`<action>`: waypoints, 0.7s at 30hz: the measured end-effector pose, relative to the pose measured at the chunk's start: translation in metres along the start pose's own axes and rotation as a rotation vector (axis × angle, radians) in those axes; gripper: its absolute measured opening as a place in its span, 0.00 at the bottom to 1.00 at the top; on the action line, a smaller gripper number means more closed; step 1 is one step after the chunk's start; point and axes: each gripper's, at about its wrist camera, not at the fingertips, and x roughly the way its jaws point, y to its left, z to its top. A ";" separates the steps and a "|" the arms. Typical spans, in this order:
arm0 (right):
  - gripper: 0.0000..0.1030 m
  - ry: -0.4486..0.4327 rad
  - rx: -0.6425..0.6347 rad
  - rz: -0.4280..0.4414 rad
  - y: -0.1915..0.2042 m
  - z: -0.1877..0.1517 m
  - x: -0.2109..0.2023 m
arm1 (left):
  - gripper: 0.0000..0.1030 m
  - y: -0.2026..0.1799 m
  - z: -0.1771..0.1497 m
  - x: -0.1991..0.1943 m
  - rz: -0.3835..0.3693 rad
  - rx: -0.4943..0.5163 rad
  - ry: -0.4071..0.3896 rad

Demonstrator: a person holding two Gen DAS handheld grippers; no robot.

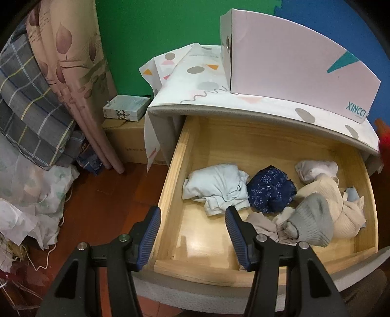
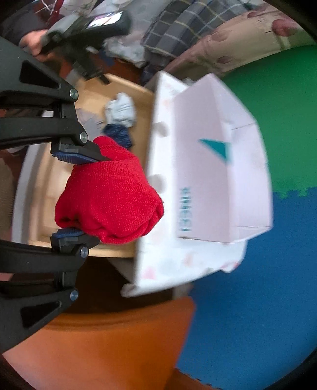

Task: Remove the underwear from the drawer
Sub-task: 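Lift the red underwear with the right gripper and release it into the white box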

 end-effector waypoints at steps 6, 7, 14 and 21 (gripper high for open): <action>0.38 -0.102 0.005 -0.012 0.001 0.059 -0.025 | 0.55 0.005 0.000 -0.003 0.006 -0.027 -0.015; 0.38 -0.117 0.005 -0.019 0.001 0.071 -0.028 | 0.55 0.007 0.000 -0.002 0.005 -0.034 -0.012; 0.38 -0.150 0.011 -0.039 0.009 0.135 -0.016 | 0.55 0.018 0.000 0.000 -0.026 -0.095 -0.009; 0.38 -0.058 0.027 -0.061 0.015 0.169 0.037 | 0.55 0.026 0.000 0.003 -0.040 -0.130 0.001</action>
